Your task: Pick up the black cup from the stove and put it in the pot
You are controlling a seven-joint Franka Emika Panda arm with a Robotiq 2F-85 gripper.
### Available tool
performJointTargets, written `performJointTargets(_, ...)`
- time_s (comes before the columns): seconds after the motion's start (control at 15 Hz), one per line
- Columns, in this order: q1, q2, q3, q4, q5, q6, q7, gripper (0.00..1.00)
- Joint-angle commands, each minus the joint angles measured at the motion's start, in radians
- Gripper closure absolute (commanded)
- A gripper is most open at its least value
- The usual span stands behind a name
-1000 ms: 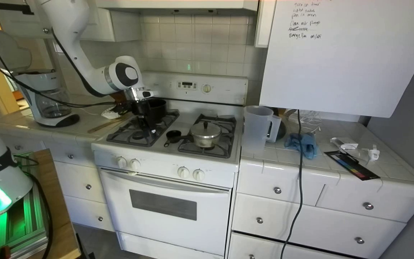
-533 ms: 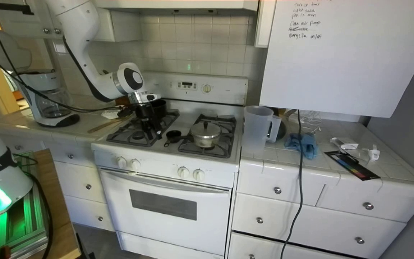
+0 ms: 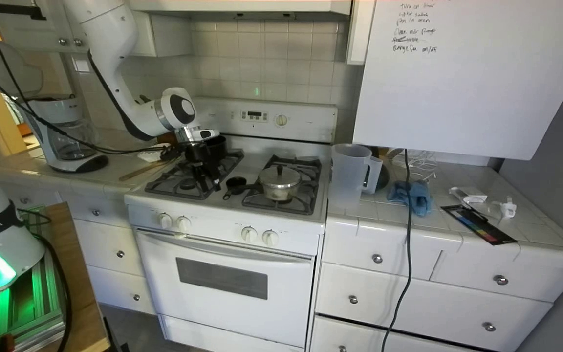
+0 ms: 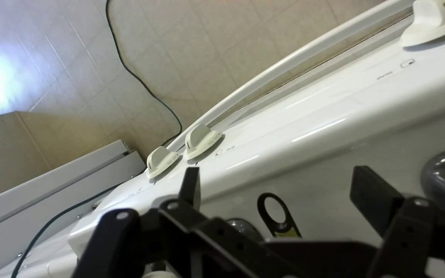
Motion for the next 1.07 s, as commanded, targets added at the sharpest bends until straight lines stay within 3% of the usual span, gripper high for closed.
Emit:
performJointTargets(0.0,0.020,0.057,-0.017,0.047,-0.094,-0.010,0.072,0.00)
performJointTargets(0.4,0.051,0.148,-0.001,0.148,-0.232,-0.095,0.239,0.00)
performJointTargets(1.0,0.036,0.280,0.051,0.277,-0.220,-0.220,0.273,0.02)
